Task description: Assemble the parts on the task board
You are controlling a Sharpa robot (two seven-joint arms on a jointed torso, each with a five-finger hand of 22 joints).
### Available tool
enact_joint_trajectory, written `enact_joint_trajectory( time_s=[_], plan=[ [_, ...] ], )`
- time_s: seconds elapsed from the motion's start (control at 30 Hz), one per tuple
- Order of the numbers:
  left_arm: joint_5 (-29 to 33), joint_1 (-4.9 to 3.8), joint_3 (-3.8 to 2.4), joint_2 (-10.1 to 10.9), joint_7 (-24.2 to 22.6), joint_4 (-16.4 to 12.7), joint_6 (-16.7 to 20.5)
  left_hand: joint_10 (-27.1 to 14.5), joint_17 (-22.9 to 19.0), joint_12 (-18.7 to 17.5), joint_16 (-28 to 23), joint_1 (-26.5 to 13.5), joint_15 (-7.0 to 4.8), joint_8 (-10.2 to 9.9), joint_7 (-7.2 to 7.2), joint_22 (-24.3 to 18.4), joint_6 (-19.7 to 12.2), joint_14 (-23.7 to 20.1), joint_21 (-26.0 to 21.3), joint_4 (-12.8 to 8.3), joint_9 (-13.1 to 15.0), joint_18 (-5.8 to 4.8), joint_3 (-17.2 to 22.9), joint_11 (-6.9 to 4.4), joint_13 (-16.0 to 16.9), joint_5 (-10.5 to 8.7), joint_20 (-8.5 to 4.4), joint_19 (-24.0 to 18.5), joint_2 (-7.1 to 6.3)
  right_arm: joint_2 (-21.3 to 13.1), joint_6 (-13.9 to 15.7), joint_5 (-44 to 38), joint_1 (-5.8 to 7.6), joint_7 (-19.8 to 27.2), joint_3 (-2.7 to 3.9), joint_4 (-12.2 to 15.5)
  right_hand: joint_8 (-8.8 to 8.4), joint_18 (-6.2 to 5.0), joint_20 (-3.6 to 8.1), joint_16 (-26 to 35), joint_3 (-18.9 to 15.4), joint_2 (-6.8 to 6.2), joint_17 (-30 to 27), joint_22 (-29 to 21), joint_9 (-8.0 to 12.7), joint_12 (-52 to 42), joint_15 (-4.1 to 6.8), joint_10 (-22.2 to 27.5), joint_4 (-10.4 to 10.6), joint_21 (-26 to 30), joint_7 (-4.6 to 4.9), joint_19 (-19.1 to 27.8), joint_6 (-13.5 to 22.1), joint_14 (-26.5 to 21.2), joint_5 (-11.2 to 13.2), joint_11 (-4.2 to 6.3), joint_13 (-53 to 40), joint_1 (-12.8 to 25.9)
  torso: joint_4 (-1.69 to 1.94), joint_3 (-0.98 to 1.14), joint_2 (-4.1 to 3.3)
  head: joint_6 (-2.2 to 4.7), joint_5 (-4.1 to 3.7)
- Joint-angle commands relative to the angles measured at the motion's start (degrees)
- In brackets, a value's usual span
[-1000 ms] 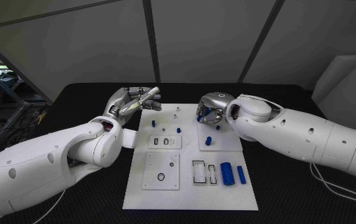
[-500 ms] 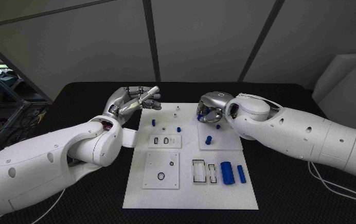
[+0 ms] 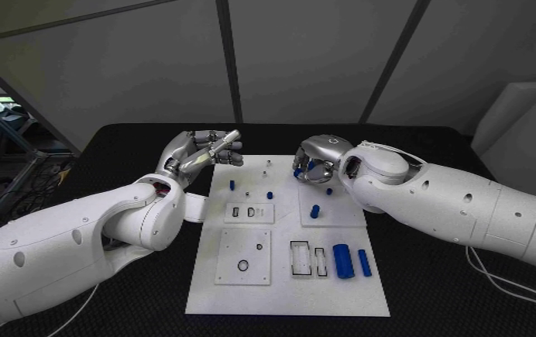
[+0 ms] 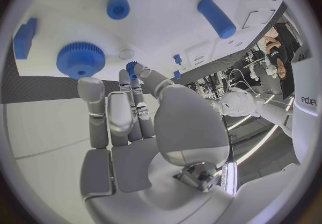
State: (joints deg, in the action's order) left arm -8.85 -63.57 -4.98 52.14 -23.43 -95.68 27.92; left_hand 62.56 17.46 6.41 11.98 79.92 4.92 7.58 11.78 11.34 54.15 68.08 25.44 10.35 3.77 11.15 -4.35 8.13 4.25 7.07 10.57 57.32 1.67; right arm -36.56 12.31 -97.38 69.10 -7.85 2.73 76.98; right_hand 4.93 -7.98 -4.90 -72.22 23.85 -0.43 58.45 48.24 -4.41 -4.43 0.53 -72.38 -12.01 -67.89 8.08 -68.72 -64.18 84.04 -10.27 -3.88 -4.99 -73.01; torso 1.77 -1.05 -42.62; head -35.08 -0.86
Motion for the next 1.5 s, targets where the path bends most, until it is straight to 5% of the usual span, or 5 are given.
enact_joint_trajectory(
  time_s=[0.03, 0.27, 0.77, 1.5],
  plan=[
    [-0.47, -0.07, -0.04, 0.05, -0.16, 0.00, -0.72, 0.08, 0.05, -0.33, -0.32, -0.64, 0.20, -0.38, 0.25, 0.10, 0.02, 0.06, 0.38, -0.04, -0.03, -0.80, -0.37, 0.41, -0.04, -0.17, 0.41, 0.03, -0.10, 0.51, 7.29, 0.20, 0.44, 0.74, 0.08, 0.06, 0.19, 0.48, 0.02, -0.33, 0.49, 0.08, 0.18, 0.27, -0.02, -0.14, 0.18, -0.32, -0.01, -0.35, -0.01, -0.36, -0.35, 1.79, 0.04, 0.06, 0.00, -0.33, 0.00, -0.08, -0.01, 0.19, 0.06],
    [-0.08, -0.07, -0.04, -0.11, -0.15, 0.25, -0.82, 0.08, 0.05, -0.33, -0.32, -0.64, 0.20, -0.38, 0.25, 0.10, 0.02, 0.06, 0.38, -0.04, -0.03, -0.80, -0.37, 0.41, -0.04, -0.17, 0.41, 0.03, -0.10, 3.98, 8.79, 0.71, 1.01, 1.16, 0.09, -3.04, 0.11, 0.53, -0.04, -0.69, 1.05, 0.01, 0.57, 0.66, -0.01, 0.01, 0.18, -0.36, 0.05, -0.74, 0.11, -0.33, -0.45, 1.78, -0.34, -0.01, 0.05, -0.47, 0.17, -0.09, -0.12, 0.51, -0.11],
    [0.36, -0.08, -0.04, -0.73, 0.11, 0.32, -0.52, 0.22, 0.25, -0.42, -0.62, -0.34, 0.21, -0.43, 0.24, 0.10, 0.17, -0.03, 0.38, -0.28, 0.00, -0.80, -0.43, 0.40, 0.00, -0.12, 0.44, -0.08, -0.04, 11.39, 6.84, 0.97, 1.29, 2.28, 0.09, -11.21, -0.33, 0.60, -0.31, -1.68, 1.08, -1.17, 1.62, 1.43, 0.10, 0.41, 0.00, -0.21, 1.41, -1.46, 0.23, -0.18, -0.22, 1.79, -0.98, -0.17, 0.19, 1.10, 0.30, -0.16, -0.28, 0.31, 0.35],
    [0.37, -0.12, -0.05, -0.47, 0.30, -0.14, -0.22, 0.25, 0.33, -0.46, -0.72, -0.24, 0.22, -0.45, 0.27, 0.11, 0.24, -0.04, 0.38, -0.38, 0.01, -0.79, -0.47, 0.41, 0.02, -0.12, 0.45, -0.11, -0.05, 14.80, 2.69, 0.14, 1.43, 1.39, 0.05, -15.99, -0.42, 0.64, -0.35, -1.94, 1.06, -1.45, 1.89, 1.82, 0.11, 0.46, -0.05, -0.20, 1.79, -1.73, 0.21, -0.22, -0.19, 1.78, -0.61, -0.17, 0.20, 1.38, 0.28, -0.21, -0.35, -0.06, 0.28]
  ],
)
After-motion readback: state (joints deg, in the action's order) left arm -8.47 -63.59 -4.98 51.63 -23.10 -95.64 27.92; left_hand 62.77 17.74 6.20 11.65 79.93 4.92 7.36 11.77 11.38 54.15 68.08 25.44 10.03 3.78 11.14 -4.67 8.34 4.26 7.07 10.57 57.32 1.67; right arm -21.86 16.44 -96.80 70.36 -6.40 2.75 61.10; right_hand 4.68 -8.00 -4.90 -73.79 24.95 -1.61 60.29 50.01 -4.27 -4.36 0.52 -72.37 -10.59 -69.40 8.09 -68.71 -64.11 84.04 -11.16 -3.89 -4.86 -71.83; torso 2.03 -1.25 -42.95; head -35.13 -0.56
